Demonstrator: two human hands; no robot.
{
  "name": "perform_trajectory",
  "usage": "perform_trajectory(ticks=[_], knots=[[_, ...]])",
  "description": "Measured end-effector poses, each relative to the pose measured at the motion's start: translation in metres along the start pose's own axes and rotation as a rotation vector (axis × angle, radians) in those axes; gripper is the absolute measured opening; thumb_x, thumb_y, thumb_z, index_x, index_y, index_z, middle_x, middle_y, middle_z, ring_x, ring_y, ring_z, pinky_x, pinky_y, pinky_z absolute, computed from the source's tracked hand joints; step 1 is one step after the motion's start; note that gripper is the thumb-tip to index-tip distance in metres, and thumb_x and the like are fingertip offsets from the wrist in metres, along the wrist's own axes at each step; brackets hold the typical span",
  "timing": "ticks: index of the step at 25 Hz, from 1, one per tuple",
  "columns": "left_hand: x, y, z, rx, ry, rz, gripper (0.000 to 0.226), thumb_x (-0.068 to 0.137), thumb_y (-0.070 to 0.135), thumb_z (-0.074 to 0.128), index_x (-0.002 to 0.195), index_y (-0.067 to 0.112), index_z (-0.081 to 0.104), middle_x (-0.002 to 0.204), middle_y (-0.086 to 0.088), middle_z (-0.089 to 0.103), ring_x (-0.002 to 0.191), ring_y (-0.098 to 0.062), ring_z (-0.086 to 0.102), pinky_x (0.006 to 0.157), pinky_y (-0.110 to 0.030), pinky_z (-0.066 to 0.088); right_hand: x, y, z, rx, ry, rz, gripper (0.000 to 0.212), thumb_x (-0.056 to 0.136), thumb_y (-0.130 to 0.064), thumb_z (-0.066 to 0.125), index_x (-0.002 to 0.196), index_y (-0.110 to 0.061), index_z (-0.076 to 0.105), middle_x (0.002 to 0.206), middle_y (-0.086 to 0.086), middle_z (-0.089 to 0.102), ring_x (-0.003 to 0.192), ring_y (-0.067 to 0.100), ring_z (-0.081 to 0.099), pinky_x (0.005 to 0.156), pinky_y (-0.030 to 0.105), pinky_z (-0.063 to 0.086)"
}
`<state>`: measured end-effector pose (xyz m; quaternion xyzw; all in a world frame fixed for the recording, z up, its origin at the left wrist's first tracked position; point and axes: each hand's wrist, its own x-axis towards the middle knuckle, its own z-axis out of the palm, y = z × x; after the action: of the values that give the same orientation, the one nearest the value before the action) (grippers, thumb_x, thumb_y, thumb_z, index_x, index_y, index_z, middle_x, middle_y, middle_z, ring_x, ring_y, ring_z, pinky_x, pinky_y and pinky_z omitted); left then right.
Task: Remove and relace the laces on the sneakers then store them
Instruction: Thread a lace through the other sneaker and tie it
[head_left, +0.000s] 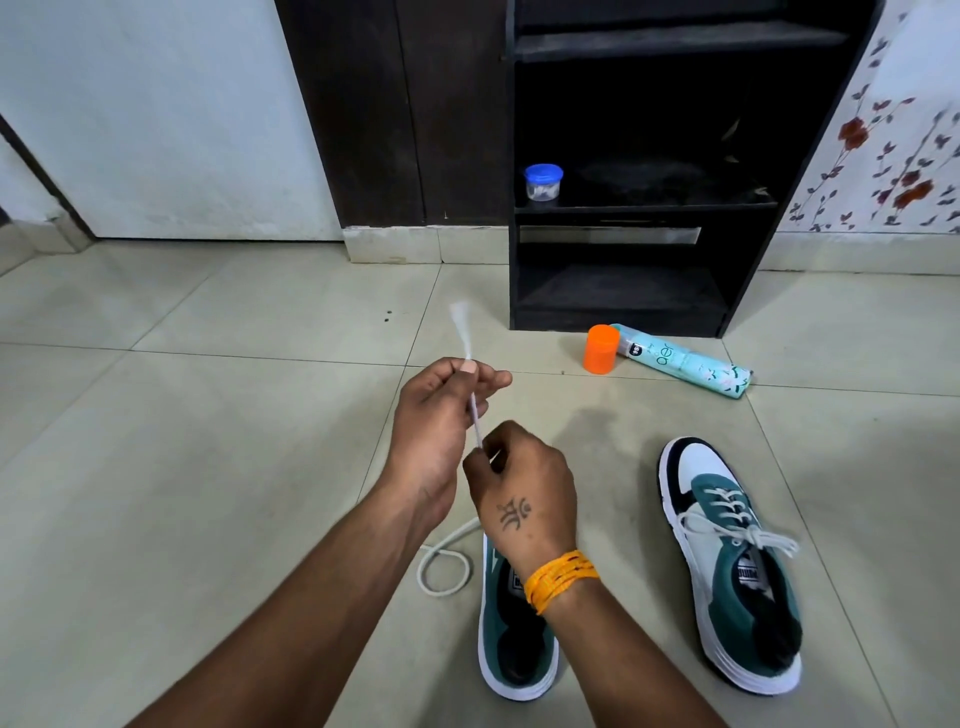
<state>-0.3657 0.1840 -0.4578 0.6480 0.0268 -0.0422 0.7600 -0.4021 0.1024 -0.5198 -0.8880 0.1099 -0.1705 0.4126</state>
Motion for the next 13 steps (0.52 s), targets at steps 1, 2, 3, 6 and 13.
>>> perform_trajectory(ticks=[1, 2, 3, 6, 13], knots=[[0.001, -0.001, -0.001, 0.007, 0.004, 0.003, 0.02, 0.105, 0.012, 0.048, 0.094, 0.01, 0.065, 0.103, -0.011, 0.079, 0.105, -0.016, 0.075, 0.107, -0.04, 0.049, -0.004, 0.002, 0.0, 0.002, -0.028, 0.021, 0.014, 0.087, -0.038, 0.061, 0.081, -0.026, 0.059, 0.058, -0.004, 0.06, 0.056, 0.017, 0.056, 0.055, 0.035, 0.048], [0.001, -0.003, -0.002, 0.01, 0.005, -0.003, 0.02, 0.105, 0.012, 0.048, 0.095, 0.009, 0.065, 0.103, -0.011, 0.079, 0.105, -0.016, 0.075, 0.106, -0.04, 0.049, -0.005, 0.001, -0.001, 0.026, -0.037, 0.028, 0.012, 0.088, -0.039, 0.062, 0.085, -0.028, 0.06, 0.057, -0.004, 0.06, 0.056, 0.014, 0.056, 0.056, 0.035, 0.048], [0.0, -0.006, -0.002, 0.011, 0.006, -0.016, 0.021, 0.105, 0.012, 0.048, 0.094, 0.009, 0.066, 0.103, -0.011, 0.079, 0.106, -0.017, 0.075, 0.105, -0.04, 0.051, -0.002, -0.001, -0.001, 0.061, -0.022, 0.014, 0.011, 0.091, -0.04, 0.063, 0.09, -0.029, 0.061, 0.055, -0.005, 0.058, 0.054, 0.011, 0.055, 0.056, 0.033, 0.047], [-0.002, -0.013, -0.001, 0.003, -0.001, -0.044, 0.025, 0.105, 0.012, 0.05, 0.092, 0.007, 0.071, 0.105, -0.015, 0.078, 0.105, -0.028, 0.073, 0.095, -0.041, 0.057, 0.008, -0.012, -0.003, 0.136, 0.071, -0.084, 0.01, 0.097, -0.037, 0.06, 0.098, -0.028, 0.064, 0.053, -0.011, 0.05, 0.05, 0.006, 0.049, 0.049, 0.023, 0.036], [0.001, -0.017, -0.006, 0.109, 0.089, -0.023, 0.023, 0.103, 0.012, 0.054, 0.092, 0.013, 0.075, 0.103, -0.004, 0.079, 0.108, -0.02, 0.071, 0.095, -0.041, 0.053, -0.008, 0.005, 0.01, 0.157, -0.01, 0.038, 0.023, 0.093, -0.031, 0.065, 0.074, -0.023, 0.056, 0.049, -0.006, 0.049, 0.054, 0.011, 0.05, 0.047, 0.027, 0.031]])
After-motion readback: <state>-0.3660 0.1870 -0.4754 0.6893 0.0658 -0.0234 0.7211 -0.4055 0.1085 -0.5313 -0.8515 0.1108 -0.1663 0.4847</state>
